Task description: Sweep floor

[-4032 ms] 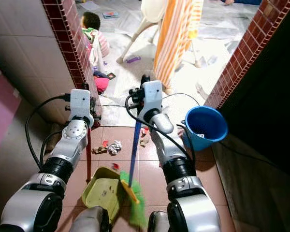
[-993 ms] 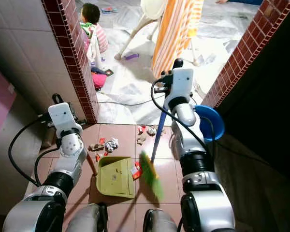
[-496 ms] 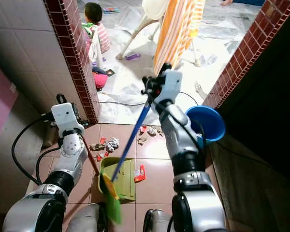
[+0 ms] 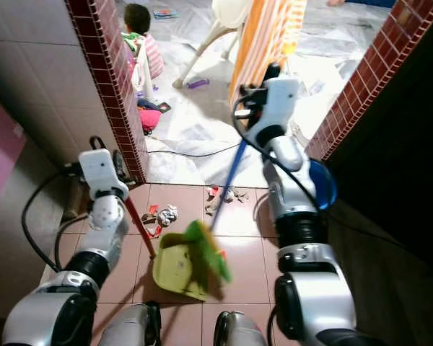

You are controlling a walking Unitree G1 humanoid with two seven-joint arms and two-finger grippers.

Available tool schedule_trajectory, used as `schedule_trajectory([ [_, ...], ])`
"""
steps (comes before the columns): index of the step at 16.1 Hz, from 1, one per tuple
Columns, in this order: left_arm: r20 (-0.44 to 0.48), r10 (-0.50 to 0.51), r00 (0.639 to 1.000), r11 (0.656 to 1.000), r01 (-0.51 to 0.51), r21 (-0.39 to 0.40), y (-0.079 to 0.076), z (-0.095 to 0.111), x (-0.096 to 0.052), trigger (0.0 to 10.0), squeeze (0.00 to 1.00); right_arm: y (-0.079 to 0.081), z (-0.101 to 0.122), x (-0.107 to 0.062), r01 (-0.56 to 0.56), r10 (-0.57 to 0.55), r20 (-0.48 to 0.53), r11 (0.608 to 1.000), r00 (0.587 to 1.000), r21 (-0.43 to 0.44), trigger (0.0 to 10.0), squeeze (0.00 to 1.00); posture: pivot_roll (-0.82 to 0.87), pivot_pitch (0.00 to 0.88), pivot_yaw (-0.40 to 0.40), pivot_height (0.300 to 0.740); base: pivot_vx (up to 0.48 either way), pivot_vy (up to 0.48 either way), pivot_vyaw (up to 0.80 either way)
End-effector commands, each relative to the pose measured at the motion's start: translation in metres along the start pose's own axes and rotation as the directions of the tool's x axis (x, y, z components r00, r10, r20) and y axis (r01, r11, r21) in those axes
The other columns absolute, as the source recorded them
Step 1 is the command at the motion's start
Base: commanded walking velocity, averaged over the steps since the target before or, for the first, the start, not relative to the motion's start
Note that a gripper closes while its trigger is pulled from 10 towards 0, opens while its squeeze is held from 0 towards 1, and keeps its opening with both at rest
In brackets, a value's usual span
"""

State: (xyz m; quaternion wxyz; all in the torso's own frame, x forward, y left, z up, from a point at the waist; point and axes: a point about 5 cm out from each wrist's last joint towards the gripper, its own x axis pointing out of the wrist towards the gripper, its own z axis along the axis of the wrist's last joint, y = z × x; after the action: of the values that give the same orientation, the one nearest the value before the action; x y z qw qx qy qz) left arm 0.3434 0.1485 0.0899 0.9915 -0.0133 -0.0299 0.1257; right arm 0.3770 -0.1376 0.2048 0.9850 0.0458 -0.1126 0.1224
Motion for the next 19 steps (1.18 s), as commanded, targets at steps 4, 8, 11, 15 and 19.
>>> schedule_trajectory([
  [4, 0.116, -0.024, 0.993, 0.999, 0.028, -0.027, -0.005, 0.030, 0.010, 10.0, 0.00, -0.005, 0.019, 0.006, 0.034, -0.025, 0.097, 0.995, 0.995, -0.089, 10.0, 0.00, 0.00, 0.103, -0.060, 0.740, 0.000, 0.000, 0.00],
  [8, 0.033, -0.031, 0.999, 0.999, 0.030, 0.035, -0.005, 0.011, 0.004, 10.0, 0.00, -0.008, 0.010, 0.003, 0.062, -0.051, 0.073, 0.985, 0.996, -0.158, 10.0, 0.00, 0.00, 0.103, -0.063, 0.740, 0.000, 0.000, 0.00],
  [11, 0.009, -0.059, 0.998, 0.996, 0.058, 0.074, -0.006, 0.002, -0.002, 10.0, 0.00, -0.008, 0.003, 0.000, 0.061, -0.052, 0.056, 0.981, 0.997, -0.185, 10.0, 0.00, -0.01, 0.105, -0.063, 0.740, 0.000, 0.000, 0.00],
  [15, -0.106, -0.044, 0.993, 0.995, 0.054, 0.086, -0.010, -0.021, -0.013, 10.0, 0.00, -0.002, -0.028, -0.007, 0.064, -0.077, -0.104, 0.990, 0.992, -0.124, 10.0, 0.00, -0.01, 0.109, -0.061, 0.740, 0.000, 0.000, 0.00],
  [19, -0.122, -0.022, 0.992, 0.996, 0.033, 0.089, -0.010, -0.023, -0.013, 10.0, 0.00, 0.015, -0.039, -0.001, 0.095, -0.066, -0.200, 0.986, 0.977, 0.139, 10.0, 0.00, -0.01, 0.110, -0.066, 0.740, 0.000, 0.000, 0.00],
])
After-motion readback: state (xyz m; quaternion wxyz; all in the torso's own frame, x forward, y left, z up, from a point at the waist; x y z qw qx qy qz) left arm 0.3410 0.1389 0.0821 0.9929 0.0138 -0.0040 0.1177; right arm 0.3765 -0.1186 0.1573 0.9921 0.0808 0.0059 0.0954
